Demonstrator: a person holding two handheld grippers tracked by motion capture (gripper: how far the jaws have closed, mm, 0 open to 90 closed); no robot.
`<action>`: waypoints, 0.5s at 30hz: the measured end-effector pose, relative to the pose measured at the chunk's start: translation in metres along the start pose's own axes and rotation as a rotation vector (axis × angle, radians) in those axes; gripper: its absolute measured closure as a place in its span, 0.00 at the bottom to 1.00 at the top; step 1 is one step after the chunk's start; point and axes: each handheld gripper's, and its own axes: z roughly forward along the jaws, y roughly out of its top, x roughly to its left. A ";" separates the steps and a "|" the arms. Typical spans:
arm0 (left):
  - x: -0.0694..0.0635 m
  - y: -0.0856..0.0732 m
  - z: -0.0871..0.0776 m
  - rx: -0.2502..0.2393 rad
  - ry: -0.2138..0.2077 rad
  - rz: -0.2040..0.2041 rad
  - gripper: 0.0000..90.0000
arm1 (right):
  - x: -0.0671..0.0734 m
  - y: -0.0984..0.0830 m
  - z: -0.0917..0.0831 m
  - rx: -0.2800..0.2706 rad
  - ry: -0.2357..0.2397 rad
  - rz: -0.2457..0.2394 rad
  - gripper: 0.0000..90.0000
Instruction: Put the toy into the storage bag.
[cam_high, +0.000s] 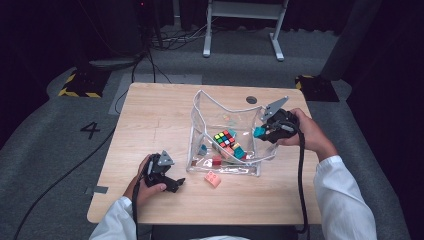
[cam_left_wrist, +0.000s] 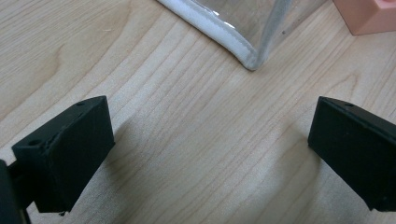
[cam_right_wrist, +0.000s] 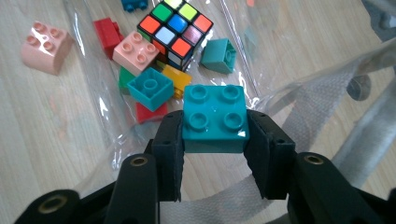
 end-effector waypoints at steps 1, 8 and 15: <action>0.000 0.000 0.000 0.000 0.000 0.000 0.00 | 0.000 -0.001 0.000 -0.006 0.004 0.001 0.66; 0.000 0.000 0.000 0.000 0.000 0.000 0.00 | 0.000 -0.003 -0.001 -0.025 0.000 0.010 0.64; 0.000 0.000 0.000 0.000 0.000 0.000 0.00 | 0.003 -0.006 -0.011 -0.085 -0.011 0.017 0.54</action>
